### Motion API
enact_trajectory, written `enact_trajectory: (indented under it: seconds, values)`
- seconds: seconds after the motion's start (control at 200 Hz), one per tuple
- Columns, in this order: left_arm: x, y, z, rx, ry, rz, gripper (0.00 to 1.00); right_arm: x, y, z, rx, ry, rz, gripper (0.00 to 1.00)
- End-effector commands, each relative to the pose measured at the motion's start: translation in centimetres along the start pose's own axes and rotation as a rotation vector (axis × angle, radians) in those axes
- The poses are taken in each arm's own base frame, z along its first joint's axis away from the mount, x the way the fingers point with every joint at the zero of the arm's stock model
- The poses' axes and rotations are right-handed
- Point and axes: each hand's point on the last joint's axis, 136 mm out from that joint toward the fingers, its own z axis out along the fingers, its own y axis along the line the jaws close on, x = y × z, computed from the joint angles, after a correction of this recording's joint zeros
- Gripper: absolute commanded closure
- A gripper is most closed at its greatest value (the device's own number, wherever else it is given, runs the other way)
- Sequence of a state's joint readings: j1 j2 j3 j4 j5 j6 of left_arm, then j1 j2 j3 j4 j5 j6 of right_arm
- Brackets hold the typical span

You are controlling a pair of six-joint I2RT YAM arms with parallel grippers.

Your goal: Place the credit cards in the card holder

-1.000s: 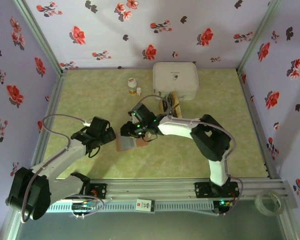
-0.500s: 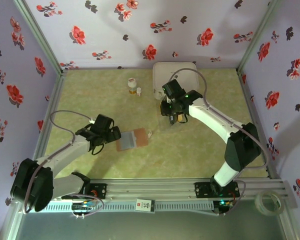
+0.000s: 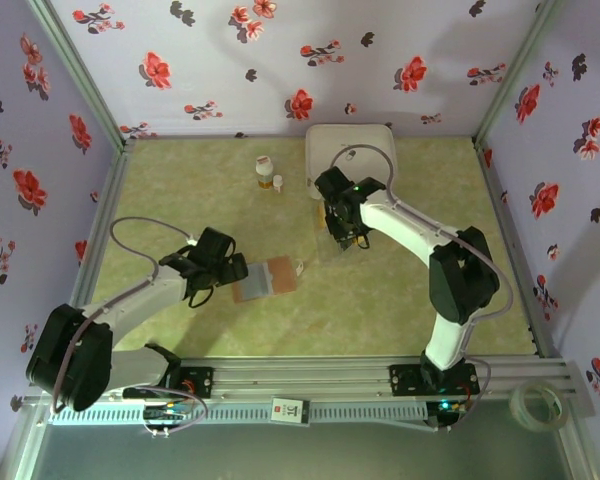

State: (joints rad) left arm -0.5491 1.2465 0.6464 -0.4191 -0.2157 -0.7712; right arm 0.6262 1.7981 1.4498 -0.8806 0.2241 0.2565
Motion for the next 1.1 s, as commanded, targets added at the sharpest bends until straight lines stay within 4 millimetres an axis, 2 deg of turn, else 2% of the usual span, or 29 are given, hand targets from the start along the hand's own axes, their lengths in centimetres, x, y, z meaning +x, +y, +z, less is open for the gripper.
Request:
enact_trajectory:
  seconds: [0.0,0.245,0.715,0.945,1.095]
  values:
    - [-0.4,-0.8,-0.1,0.016,-0.007,0.027,0.0,-0.6,-0.3,0.2,0.025,0.005,-0.023,0.68]
    - [-0.5,-0.9,0.0,0.013,-0.005,0.031,0.0,-0.7,0.3,0.8,-0.022,0.019,-0.001,0.73]
    - [-0.2,-1.3,0.4,0.011,0.004,0.039,0.0,-1.0,0.3,0.2,-0.104,0.0,0.062,0.83]
    - [-0.3,-1.5,0.4,0.011,0.004,0.045,0.0,-0.9,0.5,0.2,-0.163,0.009,0.096,0.93]
    - [-0.4,-1.6,0.1,0.015,0.0,0.053,0.0,-1.2,0.5,-0.6,-0.233,-0.005,0.14,0.99]
